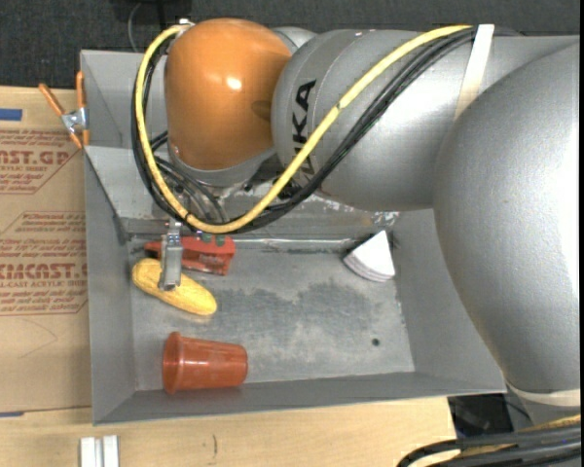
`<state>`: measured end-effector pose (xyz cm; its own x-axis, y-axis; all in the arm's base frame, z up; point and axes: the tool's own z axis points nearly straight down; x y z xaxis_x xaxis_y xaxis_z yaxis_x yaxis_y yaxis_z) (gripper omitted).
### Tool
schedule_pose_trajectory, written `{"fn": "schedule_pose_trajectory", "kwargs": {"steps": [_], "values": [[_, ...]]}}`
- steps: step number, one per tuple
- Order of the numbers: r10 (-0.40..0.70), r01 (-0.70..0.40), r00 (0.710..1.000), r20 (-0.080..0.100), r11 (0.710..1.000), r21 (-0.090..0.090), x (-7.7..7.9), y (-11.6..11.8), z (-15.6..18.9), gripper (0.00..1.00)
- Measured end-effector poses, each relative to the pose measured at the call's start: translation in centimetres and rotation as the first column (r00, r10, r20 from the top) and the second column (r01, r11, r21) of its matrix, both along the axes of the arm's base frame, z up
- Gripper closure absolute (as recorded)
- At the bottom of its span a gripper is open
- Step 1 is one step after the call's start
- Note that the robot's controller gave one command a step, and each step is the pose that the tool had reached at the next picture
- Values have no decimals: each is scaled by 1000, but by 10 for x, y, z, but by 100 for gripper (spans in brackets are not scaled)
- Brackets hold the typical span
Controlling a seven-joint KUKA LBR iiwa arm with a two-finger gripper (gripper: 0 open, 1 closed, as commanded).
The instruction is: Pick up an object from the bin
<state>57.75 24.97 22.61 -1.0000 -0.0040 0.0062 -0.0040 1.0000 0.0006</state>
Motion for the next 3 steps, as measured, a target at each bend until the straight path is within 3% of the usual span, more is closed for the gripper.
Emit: {"fn": "schedule_pose_trajectory", "kwargs": {"steps": [1, 2, 3], "values": [[-2, 2, 1000, 8, 1000, 2, 2, -1, 5, 0], [34, -34, 999, 6, 999, 2, -6, -19, -29, 0], [84, -84, 996, 7, 996, 1, -43, -45, -56, 0]]}}
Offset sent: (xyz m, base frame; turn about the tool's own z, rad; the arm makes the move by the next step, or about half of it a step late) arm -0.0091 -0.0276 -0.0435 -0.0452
